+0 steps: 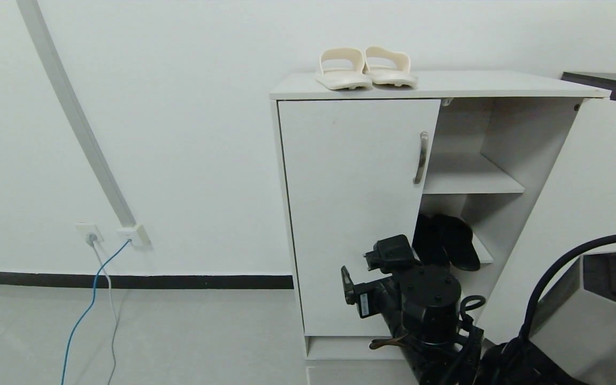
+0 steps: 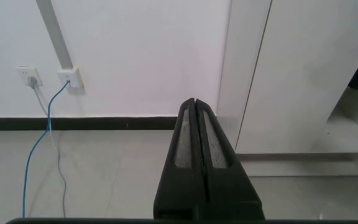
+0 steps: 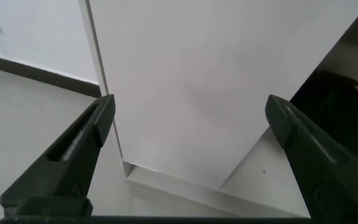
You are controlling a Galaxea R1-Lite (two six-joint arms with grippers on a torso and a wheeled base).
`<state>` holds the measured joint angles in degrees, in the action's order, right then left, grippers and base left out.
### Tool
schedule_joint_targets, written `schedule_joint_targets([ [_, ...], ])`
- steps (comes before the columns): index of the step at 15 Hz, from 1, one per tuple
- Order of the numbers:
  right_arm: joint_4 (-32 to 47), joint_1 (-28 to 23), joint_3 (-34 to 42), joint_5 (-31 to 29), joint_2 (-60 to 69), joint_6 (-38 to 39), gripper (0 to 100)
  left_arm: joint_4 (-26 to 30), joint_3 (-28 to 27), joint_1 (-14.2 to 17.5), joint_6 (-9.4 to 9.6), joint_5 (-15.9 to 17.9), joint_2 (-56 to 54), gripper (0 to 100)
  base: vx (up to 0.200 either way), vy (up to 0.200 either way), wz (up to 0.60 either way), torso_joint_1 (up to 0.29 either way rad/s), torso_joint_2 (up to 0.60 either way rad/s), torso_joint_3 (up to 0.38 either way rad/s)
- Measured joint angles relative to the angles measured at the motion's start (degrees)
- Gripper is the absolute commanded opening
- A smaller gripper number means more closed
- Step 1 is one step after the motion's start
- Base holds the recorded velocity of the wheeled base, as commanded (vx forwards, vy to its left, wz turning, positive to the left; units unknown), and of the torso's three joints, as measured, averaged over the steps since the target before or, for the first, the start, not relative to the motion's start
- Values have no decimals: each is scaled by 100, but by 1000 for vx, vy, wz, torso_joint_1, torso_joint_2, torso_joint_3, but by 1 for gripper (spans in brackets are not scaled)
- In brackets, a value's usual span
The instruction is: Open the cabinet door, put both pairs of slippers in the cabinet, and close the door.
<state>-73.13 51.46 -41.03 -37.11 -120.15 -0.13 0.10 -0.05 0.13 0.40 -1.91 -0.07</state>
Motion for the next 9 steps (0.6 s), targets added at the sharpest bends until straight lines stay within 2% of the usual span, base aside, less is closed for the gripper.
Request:
schedule_joint_targets([
  [3, -9, 5, 16, 2, 13, -2, 100, -7, -5, 2, -11, -2, 0, 0, 0, 0, 0, 40, -416, -349],
  [9, -9, 6, 33, 2, 39, 0, 100, -10, -5, 0, -13, -2, 0, 0, 0, 0, 0, 107, -453, -352],
])
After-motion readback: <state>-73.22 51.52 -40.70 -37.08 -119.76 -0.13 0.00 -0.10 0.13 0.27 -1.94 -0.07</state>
